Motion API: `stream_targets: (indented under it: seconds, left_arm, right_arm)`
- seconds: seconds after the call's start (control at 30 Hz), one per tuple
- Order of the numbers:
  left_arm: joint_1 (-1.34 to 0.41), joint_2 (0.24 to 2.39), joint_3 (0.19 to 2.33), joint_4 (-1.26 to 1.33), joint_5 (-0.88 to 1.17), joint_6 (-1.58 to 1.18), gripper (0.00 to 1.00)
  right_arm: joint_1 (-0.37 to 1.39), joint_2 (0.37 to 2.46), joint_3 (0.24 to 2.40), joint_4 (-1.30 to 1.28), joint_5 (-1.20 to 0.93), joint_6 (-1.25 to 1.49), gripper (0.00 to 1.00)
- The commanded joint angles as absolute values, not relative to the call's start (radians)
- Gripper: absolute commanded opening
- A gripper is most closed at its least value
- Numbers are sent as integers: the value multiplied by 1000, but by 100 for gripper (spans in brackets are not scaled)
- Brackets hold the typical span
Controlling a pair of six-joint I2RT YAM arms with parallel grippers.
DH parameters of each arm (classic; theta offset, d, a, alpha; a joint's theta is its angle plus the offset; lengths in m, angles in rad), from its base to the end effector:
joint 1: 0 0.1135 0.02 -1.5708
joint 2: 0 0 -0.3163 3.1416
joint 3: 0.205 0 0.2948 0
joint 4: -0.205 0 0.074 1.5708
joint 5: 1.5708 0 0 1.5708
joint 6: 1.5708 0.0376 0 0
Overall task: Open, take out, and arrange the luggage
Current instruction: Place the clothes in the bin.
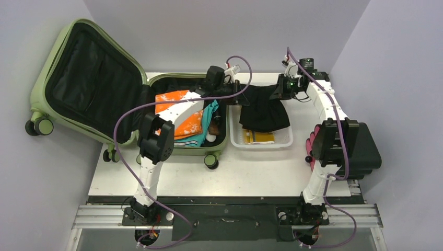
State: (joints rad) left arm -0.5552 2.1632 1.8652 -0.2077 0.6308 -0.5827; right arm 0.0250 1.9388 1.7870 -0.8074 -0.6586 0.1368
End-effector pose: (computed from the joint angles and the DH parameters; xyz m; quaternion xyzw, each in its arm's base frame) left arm 0.4824 -0.3253 0.2980 0.1462 0.8211 -0.4852 0.2627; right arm 0.4870 0.0352 0.3394 -0.0468 0.9064 0.3304 0.2590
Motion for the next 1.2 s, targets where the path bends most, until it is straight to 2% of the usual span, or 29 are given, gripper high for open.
stream_targets:
  seconds: [0.0, 0.5, 0.7, 0.77, 0.83, 0.87, 0.9, 0.93, 0.97, 1.17]
  left_arm:
    - [-578, 2199, 1896, -202, 629, -565, 0]
    - [-564, 2174, 1869, -259, 571, -504, 0]
    - [-563, 2161, 1784, -264, 568, -487, 1]
    - [-563, 2149, 1752, -265, 567, -476, 17]
    - [-563, 2134, 1731, -271, 565, -467, 45]
    - [-563, 2129, 1726, -275, 564, -461, 76]
    - [-563, 2117, 1719, -282, 559, -459, 90]
    - [-563, 2111, 1719, -285, 558, -451, 100]
    - [-562, 2099, 1725, -295, 556, -447, 98]
    - [-545, 2064, 1811, -308, 590, -433, 96]
  right_arm:
    - [8, 1944, 1767, -796, -636, 59, 0]
    - [53, 2034, 1725, -761, -633, 34, 0]
    - [55, 2065, 1762, -775, -580, 40, 0]
    - [56, 2069, 1772, -793, -548, 33, 8]
    - [57, 2065, 1773, -806, -502, 24, 21]
    - [59, 2055, 1771, -813, -468, 21, 40]
    - [59, 2039, 1768, -815, -450, 21, 73]
    - [62, 2028, 1762, -817, -419, 14, 79]
    - [64, 2002, 1759, -819, -380, 11, 83]
    - [87, 1867, 1780, -837, -255, -33, 86]
